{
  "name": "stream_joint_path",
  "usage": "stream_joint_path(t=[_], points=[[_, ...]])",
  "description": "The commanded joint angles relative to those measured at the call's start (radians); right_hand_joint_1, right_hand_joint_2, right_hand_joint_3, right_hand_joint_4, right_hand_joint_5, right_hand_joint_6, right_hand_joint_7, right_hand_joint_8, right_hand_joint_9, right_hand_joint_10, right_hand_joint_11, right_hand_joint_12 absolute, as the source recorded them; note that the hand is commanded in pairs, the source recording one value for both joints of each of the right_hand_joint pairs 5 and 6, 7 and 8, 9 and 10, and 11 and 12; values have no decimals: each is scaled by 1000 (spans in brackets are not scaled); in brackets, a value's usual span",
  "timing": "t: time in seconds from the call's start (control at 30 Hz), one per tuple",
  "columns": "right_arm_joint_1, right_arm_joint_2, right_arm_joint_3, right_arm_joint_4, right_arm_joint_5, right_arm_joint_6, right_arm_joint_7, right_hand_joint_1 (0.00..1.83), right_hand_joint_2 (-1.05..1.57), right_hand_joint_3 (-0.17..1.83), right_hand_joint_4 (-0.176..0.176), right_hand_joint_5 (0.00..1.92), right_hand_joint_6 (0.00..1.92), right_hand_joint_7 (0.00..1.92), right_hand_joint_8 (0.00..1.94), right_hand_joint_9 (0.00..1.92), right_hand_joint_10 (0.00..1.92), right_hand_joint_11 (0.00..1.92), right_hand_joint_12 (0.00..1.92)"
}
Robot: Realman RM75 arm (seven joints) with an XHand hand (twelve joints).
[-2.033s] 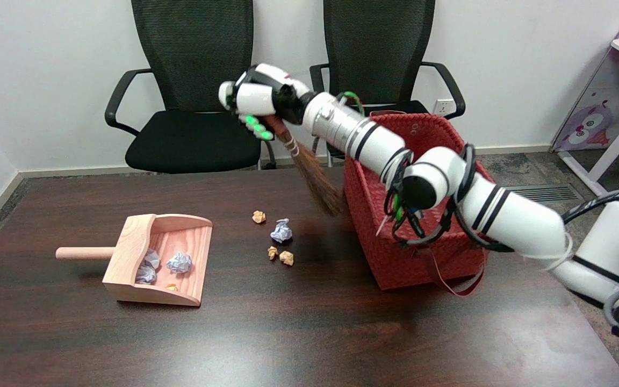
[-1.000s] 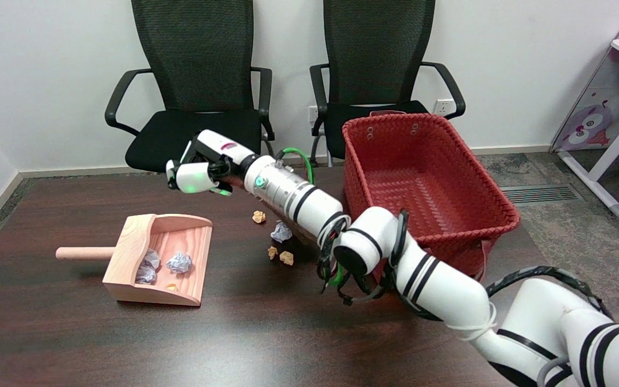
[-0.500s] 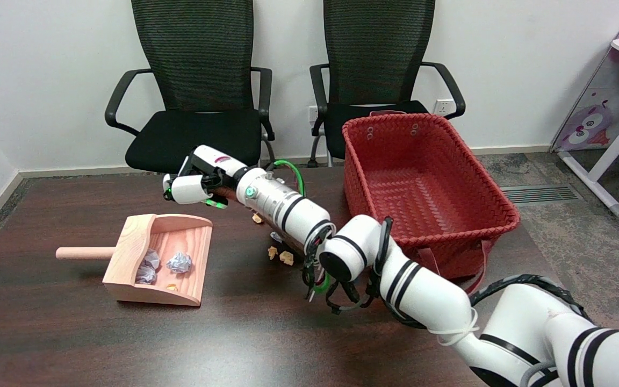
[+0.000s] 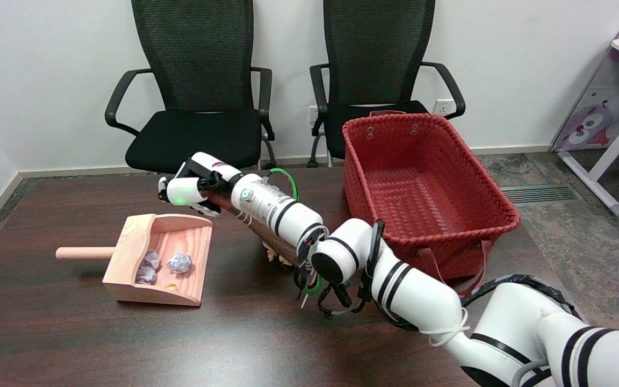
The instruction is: Sweep the paper ball into the dustpan.
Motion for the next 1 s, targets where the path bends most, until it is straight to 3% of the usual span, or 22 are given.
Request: stream_joint_path(t=[0.03,0.57,1.0], points=[[10,-12,-16,29,39,-14,210,798,1444,1833,24,1920,1920,1920,1920,1920,1920,1920,1920],[28,-15,-17,60,39,-117,348,782,1398,1833,22,1920,1920,1920,1920,1920,1920,1920,1920],[33,-12,-17,72,93,-188,357,742,1436,1833,27,1920,1920,1920,1920,1920,1920,1920,1920]])
